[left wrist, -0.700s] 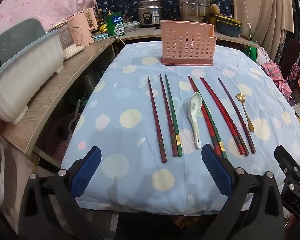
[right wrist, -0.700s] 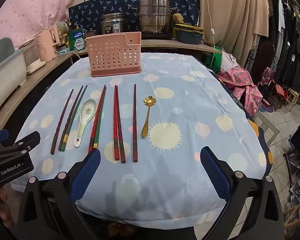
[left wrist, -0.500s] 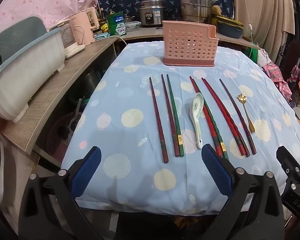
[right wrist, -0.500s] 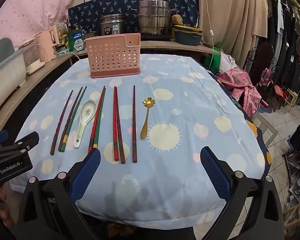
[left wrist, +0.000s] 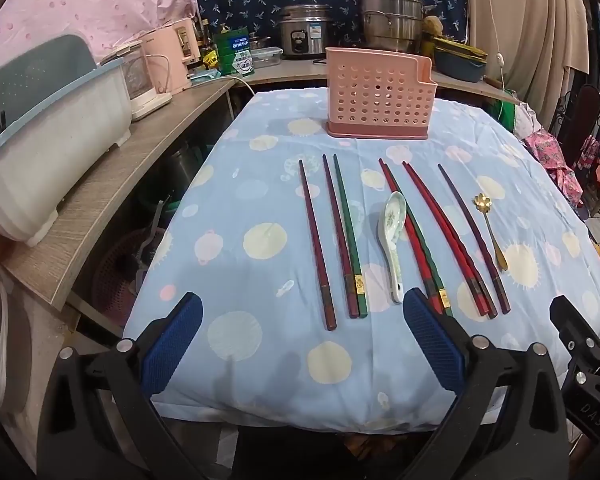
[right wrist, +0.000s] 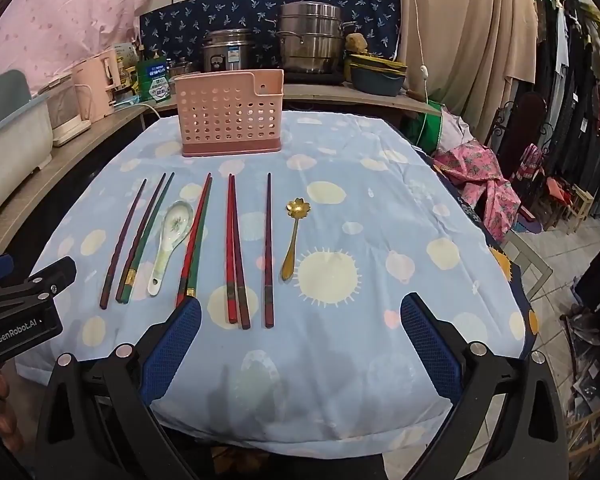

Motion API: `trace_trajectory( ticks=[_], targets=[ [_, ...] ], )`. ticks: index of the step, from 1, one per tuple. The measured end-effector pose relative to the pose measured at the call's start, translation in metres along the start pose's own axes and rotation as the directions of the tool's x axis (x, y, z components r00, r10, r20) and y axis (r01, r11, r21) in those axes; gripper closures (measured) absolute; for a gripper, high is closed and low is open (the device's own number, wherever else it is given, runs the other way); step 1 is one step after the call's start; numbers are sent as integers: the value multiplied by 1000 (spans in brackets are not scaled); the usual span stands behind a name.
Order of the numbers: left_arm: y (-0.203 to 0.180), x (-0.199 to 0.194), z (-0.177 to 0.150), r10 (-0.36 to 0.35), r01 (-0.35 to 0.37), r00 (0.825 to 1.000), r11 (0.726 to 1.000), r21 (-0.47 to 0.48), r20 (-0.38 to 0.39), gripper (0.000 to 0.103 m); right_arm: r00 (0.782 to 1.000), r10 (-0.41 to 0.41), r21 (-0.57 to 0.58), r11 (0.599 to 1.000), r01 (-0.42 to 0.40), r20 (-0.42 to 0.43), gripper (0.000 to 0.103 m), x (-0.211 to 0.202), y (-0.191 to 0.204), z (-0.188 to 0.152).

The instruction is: Organize utensils

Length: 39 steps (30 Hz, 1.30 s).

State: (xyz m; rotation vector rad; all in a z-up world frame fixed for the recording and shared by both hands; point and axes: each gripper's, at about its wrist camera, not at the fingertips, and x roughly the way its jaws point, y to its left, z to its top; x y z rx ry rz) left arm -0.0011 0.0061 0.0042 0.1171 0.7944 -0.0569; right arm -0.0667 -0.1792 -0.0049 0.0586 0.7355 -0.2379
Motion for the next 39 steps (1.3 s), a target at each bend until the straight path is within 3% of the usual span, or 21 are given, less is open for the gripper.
trace_trajectory(
  ticks=[39],
  targets=[
    [5,-1,-3,-2,2,1000,1000,-10,-9,7,1000,16,8,1000,-16,-14,7,3,4,0]
  ],
)
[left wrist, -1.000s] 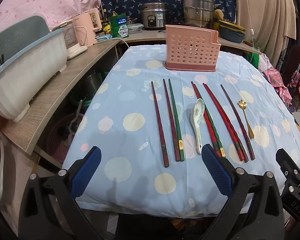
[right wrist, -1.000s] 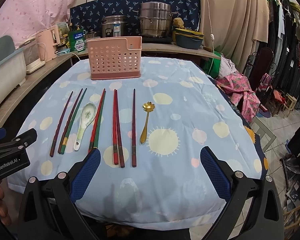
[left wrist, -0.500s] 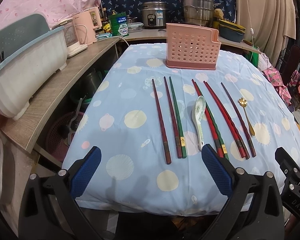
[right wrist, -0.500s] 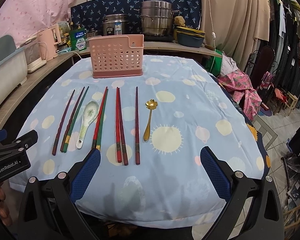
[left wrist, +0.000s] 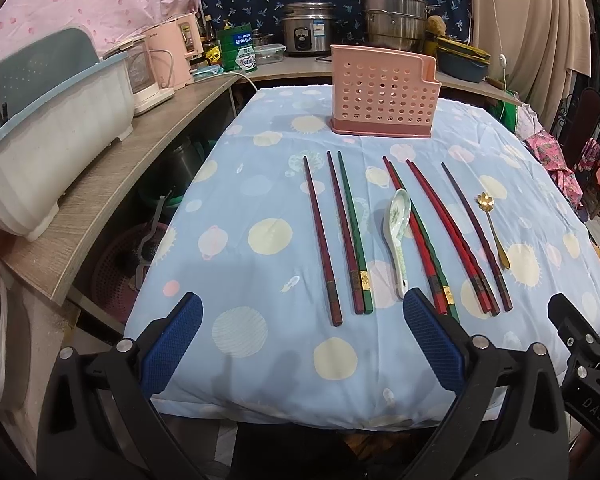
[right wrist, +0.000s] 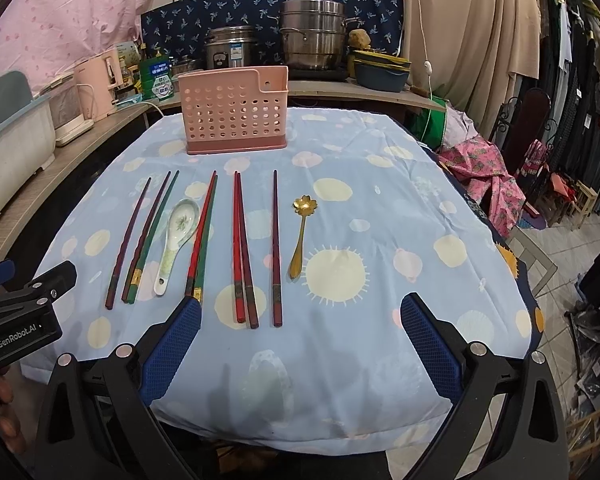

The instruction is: Organize utensils

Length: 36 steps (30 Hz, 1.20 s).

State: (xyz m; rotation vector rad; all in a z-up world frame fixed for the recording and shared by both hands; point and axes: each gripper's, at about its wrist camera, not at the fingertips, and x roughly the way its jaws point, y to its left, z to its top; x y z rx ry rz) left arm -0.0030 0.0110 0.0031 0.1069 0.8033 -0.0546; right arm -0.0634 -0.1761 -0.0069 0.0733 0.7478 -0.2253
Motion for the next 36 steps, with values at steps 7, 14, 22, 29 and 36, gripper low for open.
trace_trajectory(
  ticks=[7,14,22,29,36],
  targets=[
    [-3,0,-1,-5,5,1000,1000,15,5,7,1000,-1,-1,1000,1,1,7,0,0,0],
    [-4,0,0,1,-1,1000,1000,13,7,7,1000,-1,-2,1000,1,1,7,0,0,0],
    [-3,0,-1,3,-3,1000,1000,11,7,7,1000,-1,0,1000,1,0,7,1,-1,0],
    [-3,0,-3,-14,13,1000,1000,10,17,7,1000,-1,1,1000,1,-1,7,2,-1,-1],
    [-5,0,-4,-17,17,1000,1000,13,13,7,1000,-1,1,1000,1,-1,7,2,-2,-1]
  ],
)
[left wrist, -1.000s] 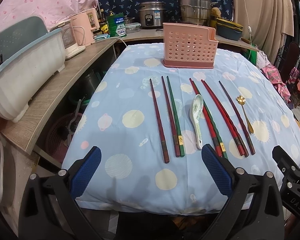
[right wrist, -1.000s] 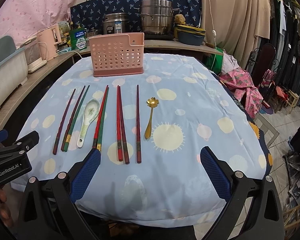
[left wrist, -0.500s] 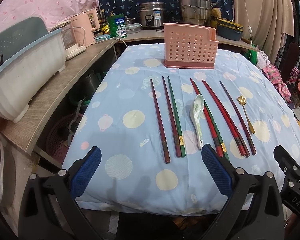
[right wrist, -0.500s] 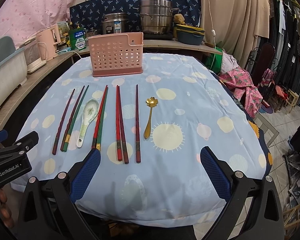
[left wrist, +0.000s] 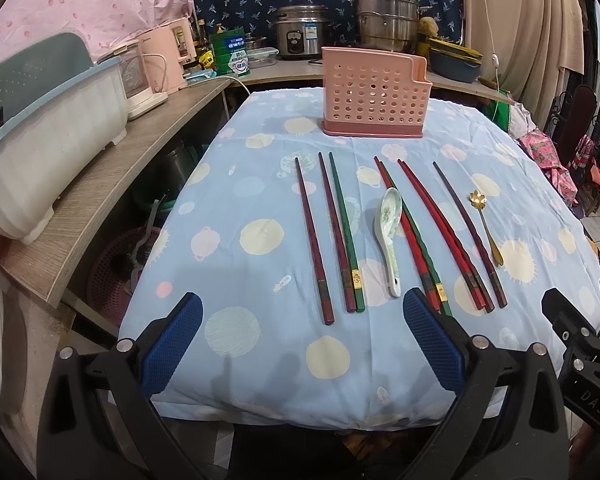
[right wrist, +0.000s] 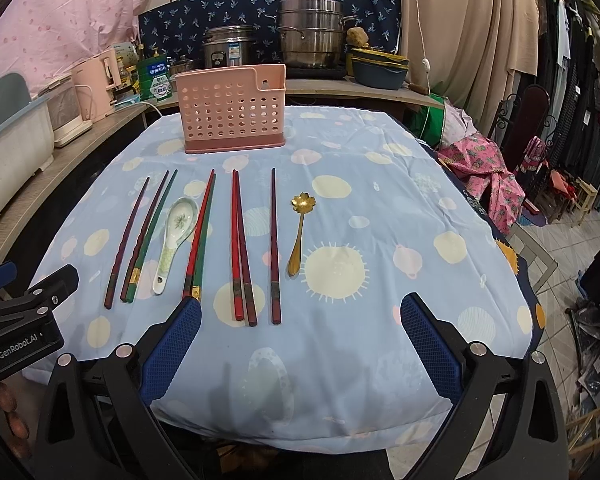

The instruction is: Organize utensils

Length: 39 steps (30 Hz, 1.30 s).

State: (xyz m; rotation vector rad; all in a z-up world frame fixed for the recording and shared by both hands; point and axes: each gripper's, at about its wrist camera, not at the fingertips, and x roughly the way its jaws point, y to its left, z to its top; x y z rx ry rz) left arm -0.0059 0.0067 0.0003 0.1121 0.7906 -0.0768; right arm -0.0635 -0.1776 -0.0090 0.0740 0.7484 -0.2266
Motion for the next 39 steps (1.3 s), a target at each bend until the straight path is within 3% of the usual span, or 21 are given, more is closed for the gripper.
trace_trajectory(
  ticks=[18,24,31,39],
  targets=[
    [5,5,0,0,0,1000,1000,-20,-23,7,1000,-2,0,1000,2,-6,7,1,-2,-1],
    [21,32,0,12,-18,997,997,-70,-79,7,1000,-12,44,999,13,-17,7,12,-19,-3],
    [23,63,-10,10,-19,990,998,-64,-140,8,998,-20,74,997,25,-67,7,37,-30,-3],
    [25,92,-11,-9,-2,983,998,-60,-183,18,996,-17,71,997,24,-92,7,65,-31,5]
  ],
)
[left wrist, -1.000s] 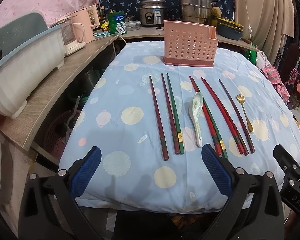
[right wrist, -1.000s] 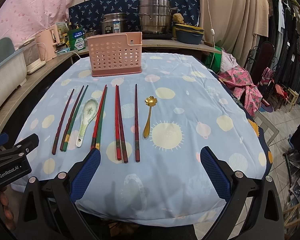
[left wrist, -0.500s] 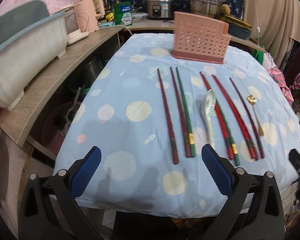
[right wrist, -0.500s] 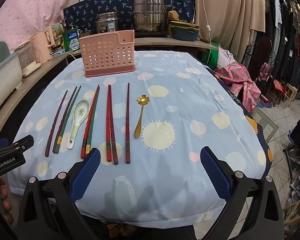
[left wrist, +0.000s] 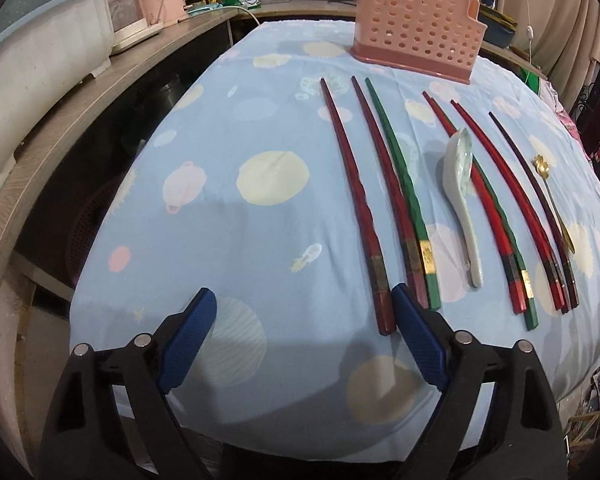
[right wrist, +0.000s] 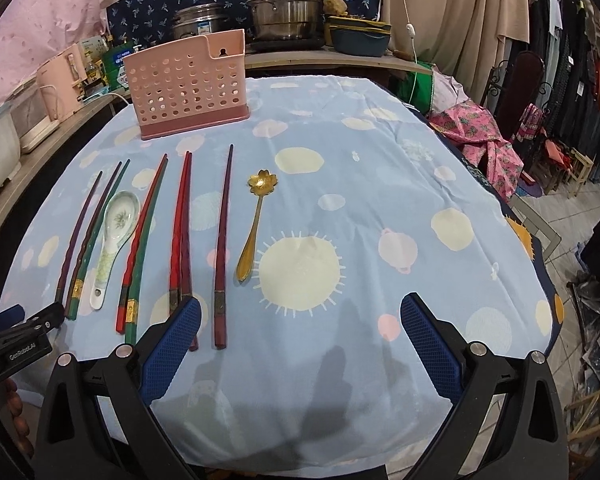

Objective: Organize utensils
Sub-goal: 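Grasp a dark-red chopstick with the left tool while the right tool grasps the gold spoon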

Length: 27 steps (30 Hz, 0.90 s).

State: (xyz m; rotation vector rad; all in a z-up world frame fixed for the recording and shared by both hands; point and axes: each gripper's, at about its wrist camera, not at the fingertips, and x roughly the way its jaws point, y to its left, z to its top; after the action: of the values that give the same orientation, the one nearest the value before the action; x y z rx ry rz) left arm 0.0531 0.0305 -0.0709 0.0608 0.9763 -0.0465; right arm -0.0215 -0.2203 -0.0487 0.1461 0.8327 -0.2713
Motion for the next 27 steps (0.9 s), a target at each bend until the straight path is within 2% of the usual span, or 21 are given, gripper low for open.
trace_trajectory(
  ticks=[3,9,14,18,22,24,27],
  targets=[
    [3,2,4,-5,5,1000,1000,-1,6,25,1000,0,-5,1000,0,-4,8,11,3,7],
    [5,2,9,-28,28,1000,1000,1,11,45,999,28,-22,999,-29,-18,26,36,15,23],
    [4,1,11,-57,57,998,998,12,14,66,997,70,15,997,-70,-43,57,55,15,31],
    [4,2,12,-60,60,998,998,15,11,66,993,86,25,996,-84,-79,65,67,17,33],
    [2,3,12,-60,60,998,998,18,11,67,995,74,-17,997,-76,-71,67,67,23,29],
    [3,2,12,-68,68,998,998,16,11,71,993,88,-17,996,-89,-73,71,64,21,26],
    [4,2,13,-90,90,996,996,11,8,83,993,95,-49,994,-98,-70,81,59,22,20]
  ],
)
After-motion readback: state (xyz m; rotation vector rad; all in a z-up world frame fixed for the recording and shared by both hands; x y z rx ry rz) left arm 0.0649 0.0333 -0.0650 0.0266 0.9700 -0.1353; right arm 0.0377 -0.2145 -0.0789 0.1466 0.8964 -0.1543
